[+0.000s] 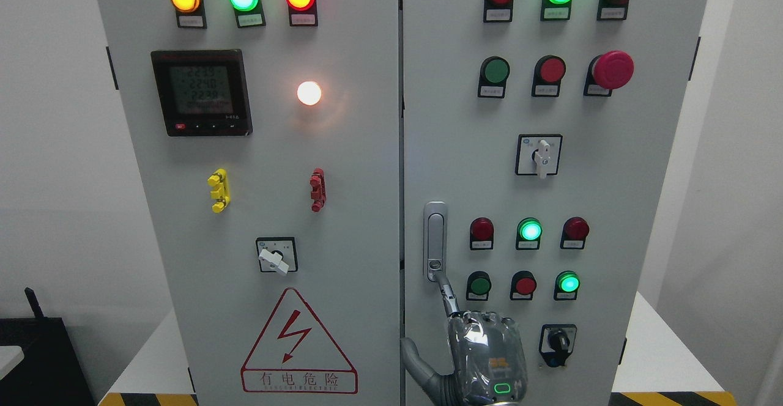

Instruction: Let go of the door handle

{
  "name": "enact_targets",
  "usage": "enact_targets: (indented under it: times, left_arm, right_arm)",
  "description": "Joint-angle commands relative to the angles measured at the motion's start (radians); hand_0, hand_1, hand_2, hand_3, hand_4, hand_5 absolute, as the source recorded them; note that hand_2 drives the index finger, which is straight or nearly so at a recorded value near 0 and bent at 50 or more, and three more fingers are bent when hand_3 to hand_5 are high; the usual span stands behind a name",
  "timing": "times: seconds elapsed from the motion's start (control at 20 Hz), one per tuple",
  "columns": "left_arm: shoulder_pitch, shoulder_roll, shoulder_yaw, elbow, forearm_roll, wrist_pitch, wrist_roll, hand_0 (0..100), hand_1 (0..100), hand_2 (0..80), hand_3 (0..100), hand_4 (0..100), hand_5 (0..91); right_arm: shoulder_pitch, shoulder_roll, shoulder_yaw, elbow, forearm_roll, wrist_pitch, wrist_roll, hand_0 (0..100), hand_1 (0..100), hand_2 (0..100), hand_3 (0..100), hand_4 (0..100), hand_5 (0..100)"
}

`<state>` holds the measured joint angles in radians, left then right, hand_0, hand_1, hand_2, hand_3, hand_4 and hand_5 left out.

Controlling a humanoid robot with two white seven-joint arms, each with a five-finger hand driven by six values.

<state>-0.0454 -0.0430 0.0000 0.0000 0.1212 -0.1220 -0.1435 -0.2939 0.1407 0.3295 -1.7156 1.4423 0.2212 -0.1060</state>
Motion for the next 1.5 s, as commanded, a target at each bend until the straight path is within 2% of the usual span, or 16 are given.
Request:
enact_targets:
  times: [0.0,0.4,0.55,1.45]
  left_arm:
    - [-0.001,0.0,0.011,0.017,0.0,0.001,0.001,12,39,0.0,0,0,0.0]
    - [0.001,0.0,0.011,0.017,0.0,0.001,0.001,12,39,0.0,0,0,0.0]
    - [-0.001,0.0,0.011,0.017,0.0,0.001,0.001,12,39,0.0,0,0,0.0]
    - [0.001,0.0,0.011,0.017,0.0,-0.001,0.001,12,39,0.0,0,0,0.0]
  right_arm:
    - [0.006,0.002,-0.003,0.002,0.0,0.001,0.008,27,19,0,100,100,100]
    - [0.006,0.002,-0.001,0.002,0.001,0.001,0.011,27,19,0,100,100,100]
    - [0.006,0.002,-0.001,0.002,0.0,0.001,0.029,27,19,0,100,100,100]
    - [0.006,0.002,0.003,0.002,0.001,0.001,0.038,27,19,0,100,100,100]
